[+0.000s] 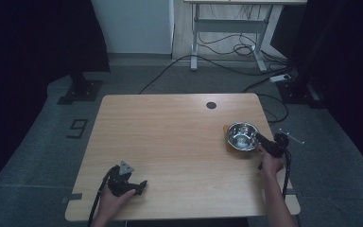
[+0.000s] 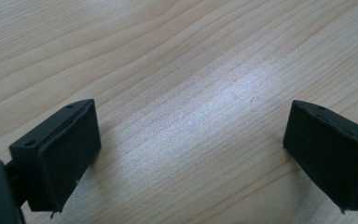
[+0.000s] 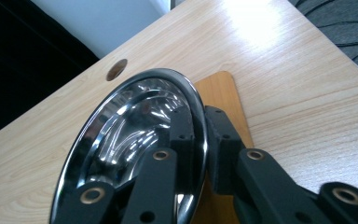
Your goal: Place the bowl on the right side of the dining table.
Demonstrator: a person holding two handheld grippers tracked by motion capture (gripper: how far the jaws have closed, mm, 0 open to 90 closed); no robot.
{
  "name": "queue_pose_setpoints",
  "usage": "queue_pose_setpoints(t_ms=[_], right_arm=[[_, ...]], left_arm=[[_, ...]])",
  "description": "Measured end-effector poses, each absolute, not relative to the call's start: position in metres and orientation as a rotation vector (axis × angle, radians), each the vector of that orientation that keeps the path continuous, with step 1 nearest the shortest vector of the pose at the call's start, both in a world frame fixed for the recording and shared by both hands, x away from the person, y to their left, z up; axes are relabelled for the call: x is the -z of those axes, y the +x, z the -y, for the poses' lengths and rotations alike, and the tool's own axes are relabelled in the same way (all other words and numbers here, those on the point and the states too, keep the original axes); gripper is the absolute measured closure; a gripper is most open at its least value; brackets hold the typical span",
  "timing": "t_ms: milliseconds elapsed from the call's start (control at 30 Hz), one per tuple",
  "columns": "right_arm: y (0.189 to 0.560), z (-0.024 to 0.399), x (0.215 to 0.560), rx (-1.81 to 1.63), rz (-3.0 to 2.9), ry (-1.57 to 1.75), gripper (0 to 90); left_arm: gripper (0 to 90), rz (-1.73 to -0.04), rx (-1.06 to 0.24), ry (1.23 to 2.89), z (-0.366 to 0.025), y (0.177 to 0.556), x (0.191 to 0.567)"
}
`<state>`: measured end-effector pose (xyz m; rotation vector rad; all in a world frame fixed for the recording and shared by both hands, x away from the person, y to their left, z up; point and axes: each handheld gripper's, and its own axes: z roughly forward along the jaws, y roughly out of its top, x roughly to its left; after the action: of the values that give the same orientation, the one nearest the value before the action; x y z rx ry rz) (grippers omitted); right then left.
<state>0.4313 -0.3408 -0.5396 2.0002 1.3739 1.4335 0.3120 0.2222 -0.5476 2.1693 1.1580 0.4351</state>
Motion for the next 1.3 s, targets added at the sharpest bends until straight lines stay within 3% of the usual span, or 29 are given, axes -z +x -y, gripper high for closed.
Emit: queue_pose_setpoints(t_ms=[267, 367, 500, 1300], right_arm=[[0.432, 0.341, 0.541, -1.407, -1.382, 1.982, 63.8], [0.429, 0.338, 0.537, -1.378, -1.399, 1.972, 52.1], [0.425, 0.337, 0.533, -1.362, -1.407, 1.957, 47.7], [0.383, 0.342, 0.522, -1.386, -1.504, 1.858, 42.2]], left_arm=[[3.5, -1.158, -0.435, 2.17, -0.222, 0.312, 0.548], [3.5, -1.158, -0.435, 2.17, -0.222, 0.312, 0.548], [3.5, -1.158, -0.434, 2.169, -0.222, 0.312, 0.548], [2.9, -1.16, -0.433, 2.169, -0.221, 0.314, 0.548]])
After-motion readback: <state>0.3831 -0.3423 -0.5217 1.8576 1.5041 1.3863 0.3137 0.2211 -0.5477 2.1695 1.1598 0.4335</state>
